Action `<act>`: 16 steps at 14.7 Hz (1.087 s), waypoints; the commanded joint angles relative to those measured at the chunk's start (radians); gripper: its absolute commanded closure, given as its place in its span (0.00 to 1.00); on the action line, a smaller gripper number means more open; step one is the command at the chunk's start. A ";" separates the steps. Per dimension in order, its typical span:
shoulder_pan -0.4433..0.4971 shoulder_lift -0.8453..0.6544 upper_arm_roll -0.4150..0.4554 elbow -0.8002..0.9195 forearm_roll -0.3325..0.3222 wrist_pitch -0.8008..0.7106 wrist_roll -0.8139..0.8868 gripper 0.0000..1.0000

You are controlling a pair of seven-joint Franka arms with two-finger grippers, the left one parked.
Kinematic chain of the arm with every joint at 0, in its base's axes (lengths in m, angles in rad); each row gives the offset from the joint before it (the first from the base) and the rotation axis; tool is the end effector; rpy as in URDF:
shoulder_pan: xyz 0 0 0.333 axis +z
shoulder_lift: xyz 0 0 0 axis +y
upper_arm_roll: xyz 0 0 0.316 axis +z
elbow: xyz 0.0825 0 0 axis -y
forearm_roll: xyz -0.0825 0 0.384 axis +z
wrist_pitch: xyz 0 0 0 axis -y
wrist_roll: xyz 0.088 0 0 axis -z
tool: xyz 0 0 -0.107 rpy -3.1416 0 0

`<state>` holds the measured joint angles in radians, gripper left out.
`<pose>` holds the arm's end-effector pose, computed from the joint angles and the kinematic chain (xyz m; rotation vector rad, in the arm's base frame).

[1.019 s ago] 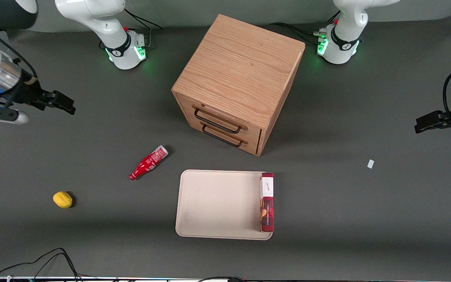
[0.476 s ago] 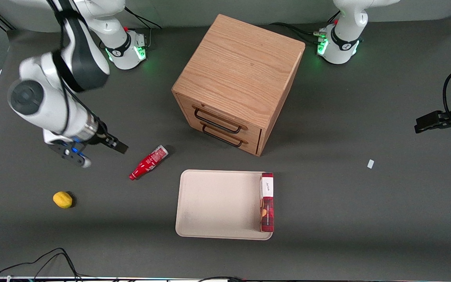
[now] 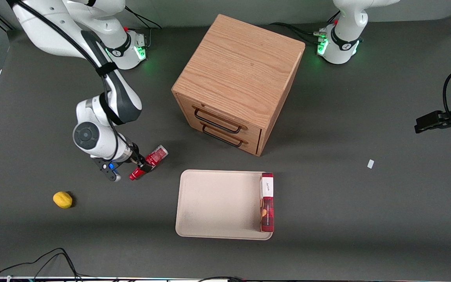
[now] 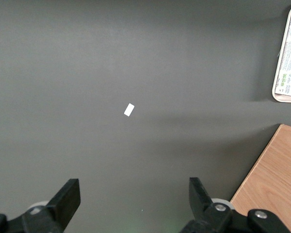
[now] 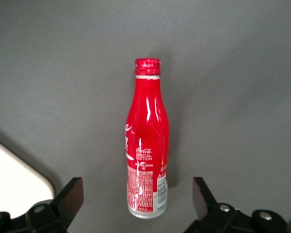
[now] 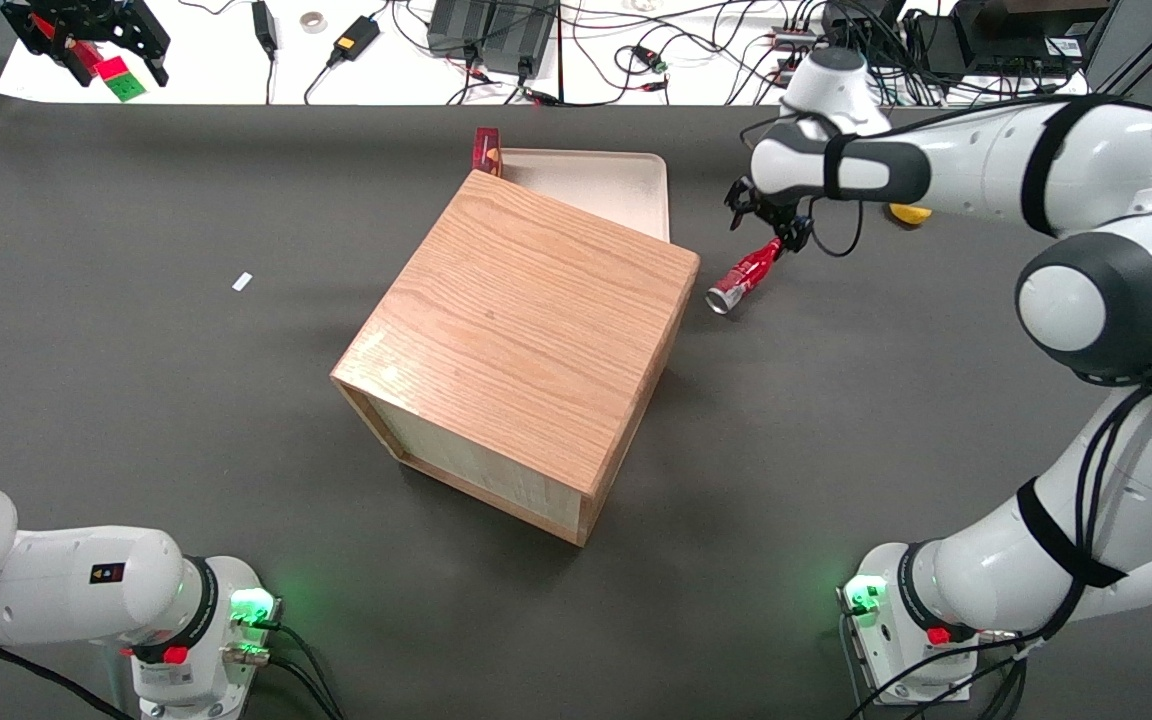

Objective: Place coke bottle on tray
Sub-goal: 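Lower the open right gripper around the bottle's body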

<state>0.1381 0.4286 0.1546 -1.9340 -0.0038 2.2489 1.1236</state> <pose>0.5856 0.1726 0.2574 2.8425 -1.2671 -0.1913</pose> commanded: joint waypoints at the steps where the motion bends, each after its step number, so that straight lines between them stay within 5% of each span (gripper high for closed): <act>1: 0.000 0.013 0.005 -0.049 -0.050 0.067 0.056 0.00; 9: 0.000 0.085 0.003 -0.094 -0.056 0.215 0.059 0.02; 16: -0.006 0.088 0.002 -0.086 -0.090 0.218 0.059 0.64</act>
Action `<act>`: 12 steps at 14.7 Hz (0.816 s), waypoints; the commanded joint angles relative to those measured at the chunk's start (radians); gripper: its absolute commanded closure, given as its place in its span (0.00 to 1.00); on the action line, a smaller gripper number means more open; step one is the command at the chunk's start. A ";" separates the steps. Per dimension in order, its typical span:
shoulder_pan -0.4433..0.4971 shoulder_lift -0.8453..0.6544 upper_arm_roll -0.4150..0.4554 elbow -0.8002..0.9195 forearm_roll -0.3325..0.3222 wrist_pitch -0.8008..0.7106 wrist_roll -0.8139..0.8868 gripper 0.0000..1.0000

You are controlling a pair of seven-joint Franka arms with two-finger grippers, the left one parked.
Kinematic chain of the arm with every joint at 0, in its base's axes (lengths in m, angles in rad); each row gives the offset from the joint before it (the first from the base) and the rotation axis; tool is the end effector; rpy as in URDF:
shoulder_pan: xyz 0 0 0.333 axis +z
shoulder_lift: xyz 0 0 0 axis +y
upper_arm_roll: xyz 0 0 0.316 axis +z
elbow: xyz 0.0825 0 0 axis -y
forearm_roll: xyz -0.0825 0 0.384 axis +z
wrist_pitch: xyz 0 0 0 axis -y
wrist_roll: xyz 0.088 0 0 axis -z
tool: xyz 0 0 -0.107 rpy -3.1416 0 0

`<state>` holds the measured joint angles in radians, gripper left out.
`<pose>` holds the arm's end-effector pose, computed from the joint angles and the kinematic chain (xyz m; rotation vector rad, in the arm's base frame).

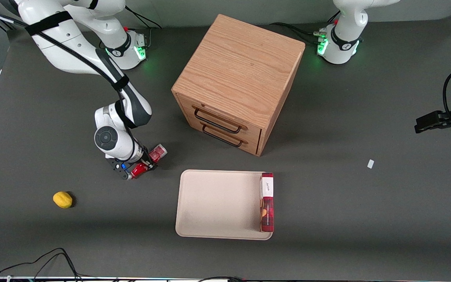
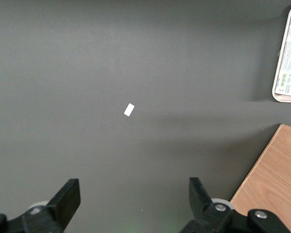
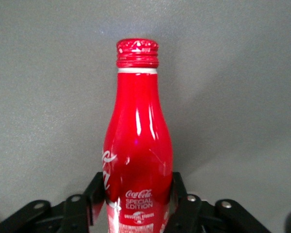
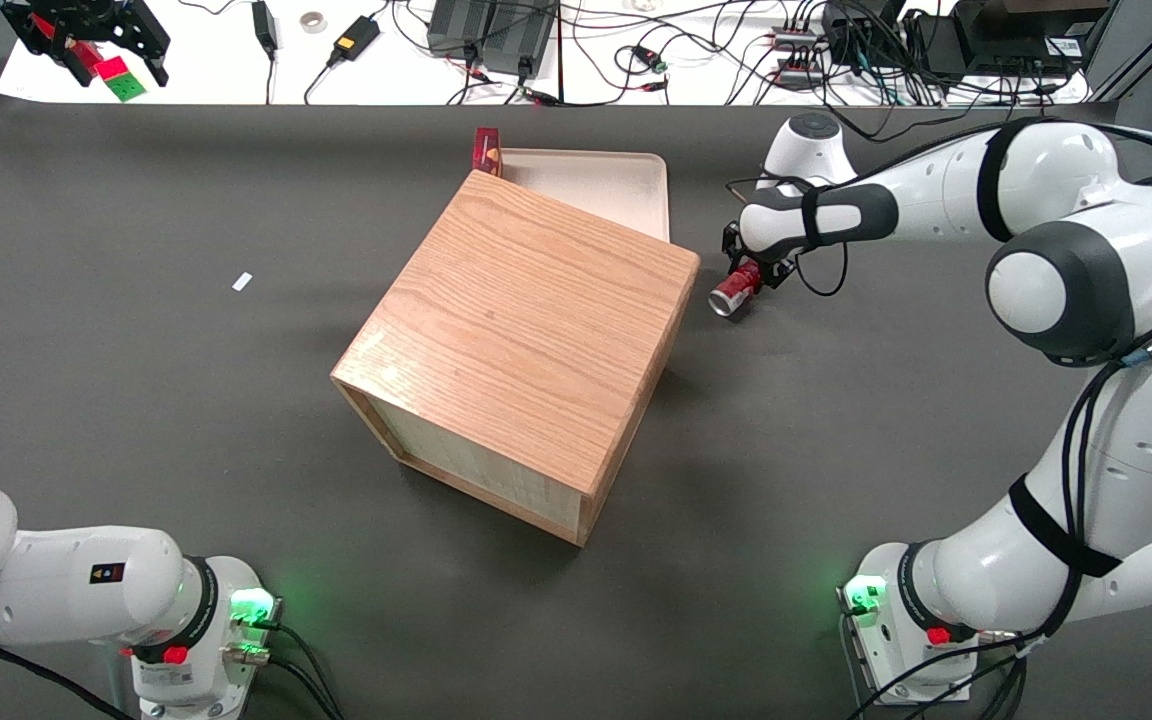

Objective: Place coke bottle on tray
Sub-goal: 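Close the right gripper on the bottle and lift it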

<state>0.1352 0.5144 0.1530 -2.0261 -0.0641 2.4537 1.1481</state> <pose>0.5675 0.1677 0.1866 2.8531 -1.2489 -0.1312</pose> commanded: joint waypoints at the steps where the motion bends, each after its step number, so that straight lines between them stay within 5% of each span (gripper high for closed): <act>1: -0.003 -0.002 0.003 0.009 -0.029 0.011 0.033 0.72; 5: 0.001 -0.069 0.005 0.058 -0.029 -0.062 0.013 0.85; 12: 0.004 -0.086 0.030 0.447 -0.022 -0.562 -0.178 0.85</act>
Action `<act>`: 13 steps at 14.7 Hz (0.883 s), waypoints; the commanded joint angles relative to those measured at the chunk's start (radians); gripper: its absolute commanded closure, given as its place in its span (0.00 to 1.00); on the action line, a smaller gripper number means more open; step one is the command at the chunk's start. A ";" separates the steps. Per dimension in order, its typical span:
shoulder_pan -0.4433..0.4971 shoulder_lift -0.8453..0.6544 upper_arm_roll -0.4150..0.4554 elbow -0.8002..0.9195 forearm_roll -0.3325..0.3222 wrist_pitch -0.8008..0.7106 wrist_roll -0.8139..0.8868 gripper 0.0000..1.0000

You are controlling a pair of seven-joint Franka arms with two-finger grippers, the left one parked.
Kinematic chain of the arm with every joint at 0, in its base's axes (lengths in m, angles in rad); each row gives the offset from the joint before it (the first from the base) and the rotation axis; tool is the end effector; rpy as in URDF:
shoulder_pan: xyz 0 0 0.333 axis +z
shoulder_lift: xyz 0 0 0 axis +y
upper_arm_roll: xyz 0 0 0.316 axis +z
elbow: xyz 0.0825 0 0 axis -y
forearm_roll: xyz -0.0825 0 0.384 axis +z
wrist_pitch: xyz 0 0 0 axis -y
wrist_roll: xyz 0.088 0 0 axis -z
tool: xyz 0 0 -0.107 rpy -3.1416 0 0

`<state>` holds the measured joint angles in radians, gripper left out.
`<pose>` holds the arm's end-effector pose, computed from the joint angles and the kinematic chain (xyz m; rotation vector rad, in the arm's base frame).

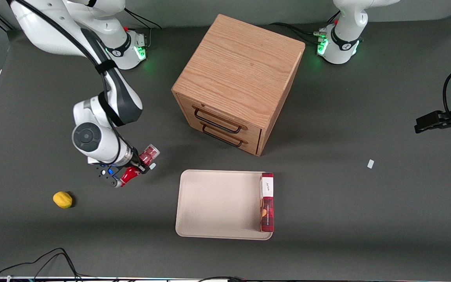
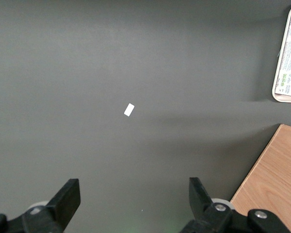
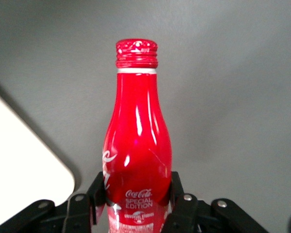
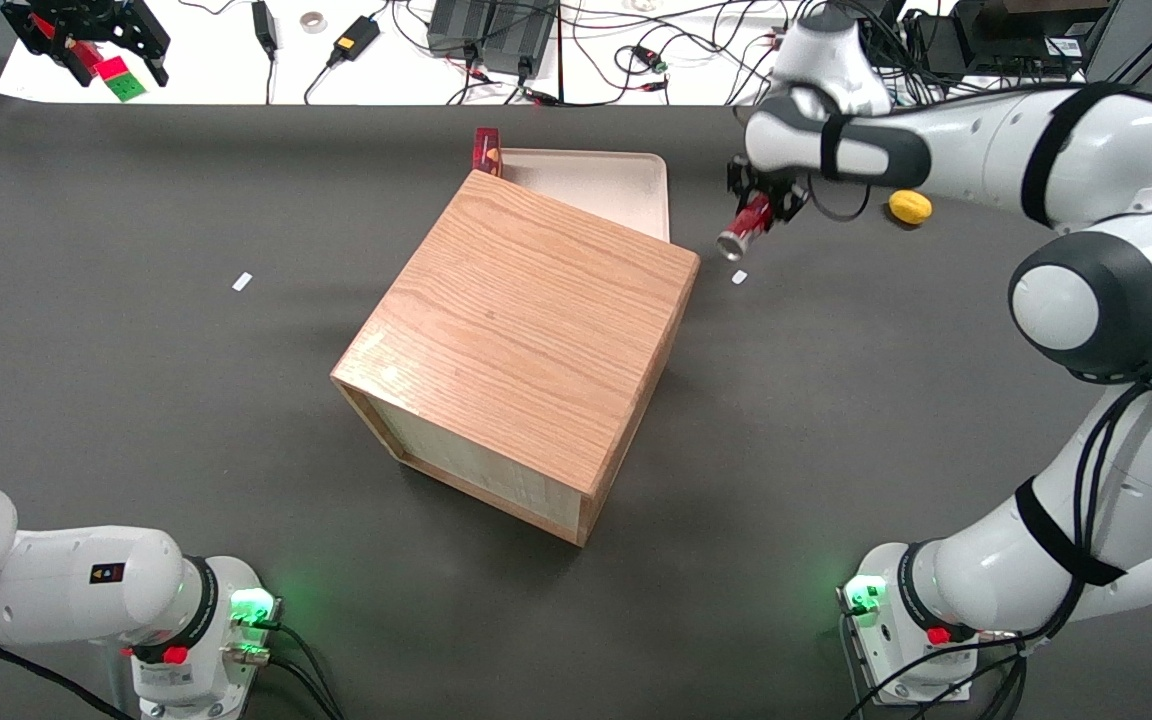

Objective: Place coke bottle on tray
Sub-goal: 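Carry the held bottle over the cream tray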

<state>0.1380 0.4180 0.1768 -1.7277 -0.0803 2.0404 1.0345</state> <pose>0.6197 0.1866 0.3367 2.8978 -1.0434 -0.1201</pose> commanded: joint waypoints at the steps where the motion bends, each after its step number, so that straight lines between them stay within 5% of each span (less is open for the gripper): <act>1: 0.002 0.012 0.024 0.193 -0.006 -0.201 -0.111 0.85; 6: 0.005 0.022 0.082 0.370 -0.013 -0.244 -0.352 0.85; 13: 0.117 0.297 0.089 0.652 -0.065 -0.097 -0.594 0.80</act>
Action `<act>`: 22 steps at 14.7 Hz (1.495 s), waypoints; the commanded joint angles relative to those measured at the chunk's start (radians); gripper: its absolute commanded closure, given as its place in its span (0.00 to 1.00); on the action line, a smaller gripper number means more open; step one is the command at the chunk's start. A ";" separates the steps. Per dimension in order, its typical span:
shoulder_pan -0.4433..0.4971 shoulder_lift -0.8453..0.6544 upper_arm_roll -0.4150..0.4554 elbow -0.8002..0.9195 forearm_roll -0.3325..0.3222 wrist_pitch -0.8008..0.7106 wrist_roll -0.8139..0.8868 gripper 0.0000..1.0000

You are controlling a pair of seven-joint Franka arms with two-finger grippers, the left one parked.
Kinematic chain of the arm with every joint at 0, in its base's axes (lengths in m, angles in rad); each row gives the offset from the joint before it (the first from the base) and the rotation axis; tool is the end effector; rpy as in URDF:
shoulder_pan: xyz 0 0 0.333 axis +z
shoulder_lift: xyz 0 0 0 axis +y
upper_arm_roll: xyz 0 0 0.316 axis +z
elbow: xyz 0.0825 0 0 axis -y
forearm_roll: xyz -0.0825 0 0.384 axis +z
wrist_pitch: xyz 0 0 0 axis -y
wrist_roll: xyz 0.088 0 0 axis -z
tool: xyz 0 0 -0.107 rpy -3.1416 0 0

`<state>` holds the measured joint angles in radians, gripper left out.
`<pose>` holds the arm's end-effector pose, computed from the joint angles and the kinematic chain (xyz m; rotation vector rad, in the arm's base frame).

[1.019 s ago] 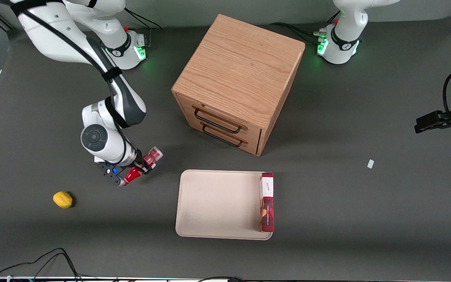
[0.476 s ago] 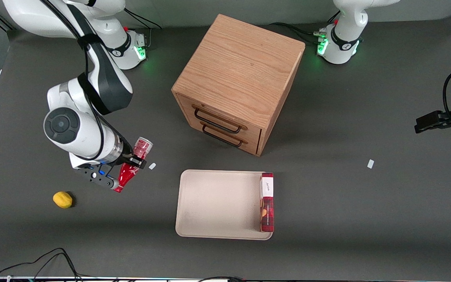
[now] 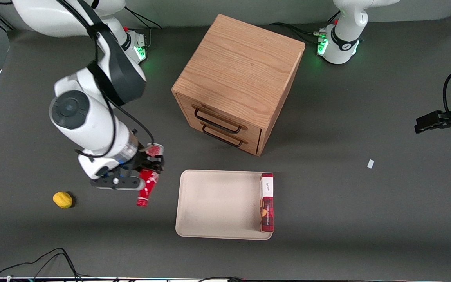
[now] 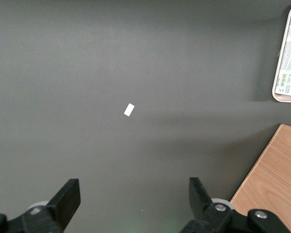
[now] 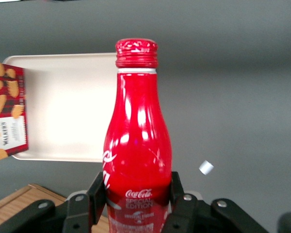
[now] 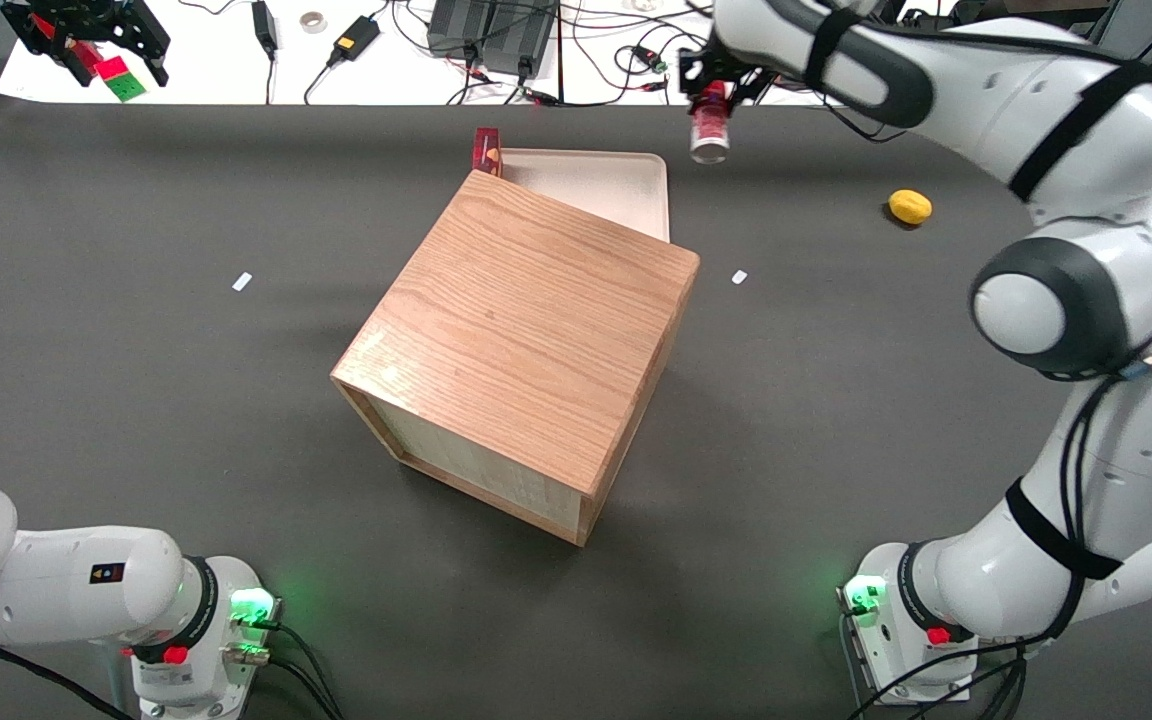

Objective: Place coke bottle on tray
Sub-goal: 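Carry the held bottle over the cream tray, then lower the bottle onto the tray beside the red snack box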

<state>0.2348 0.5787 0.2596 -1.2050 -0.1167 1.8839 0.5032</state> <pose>0.6691 0.2958 0.4636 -3.0595 0.0433 -0.1400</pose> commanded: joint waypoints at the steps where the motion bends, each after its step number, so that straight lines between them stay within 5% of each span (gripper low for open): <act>1: 0.020 0.170 0.006 0.128 -0.052 0.113 -0.096 0.80; 3: 0.020 0.237 0.006 0.130 -0.103 0.190 -0.144 0.80; 10: 0.020 0.417 0.026 0.128 -0.098 0.296 -0.038 0.79; 18: 0.032 0.477 0.024 0.128 -0.100 0.359 0.008 0.45; 21: 0.026 0.484 0.015 0.121 -0.101 0.392 -0.005 0.27; 22: 0.027 0.492 0.015 0.121 -0.101 0.406 0.001 0.14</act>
<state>0.2599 1.0358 0.2718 -1.1230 -0.1947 2.2634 0.4819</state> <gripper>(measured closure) 0.335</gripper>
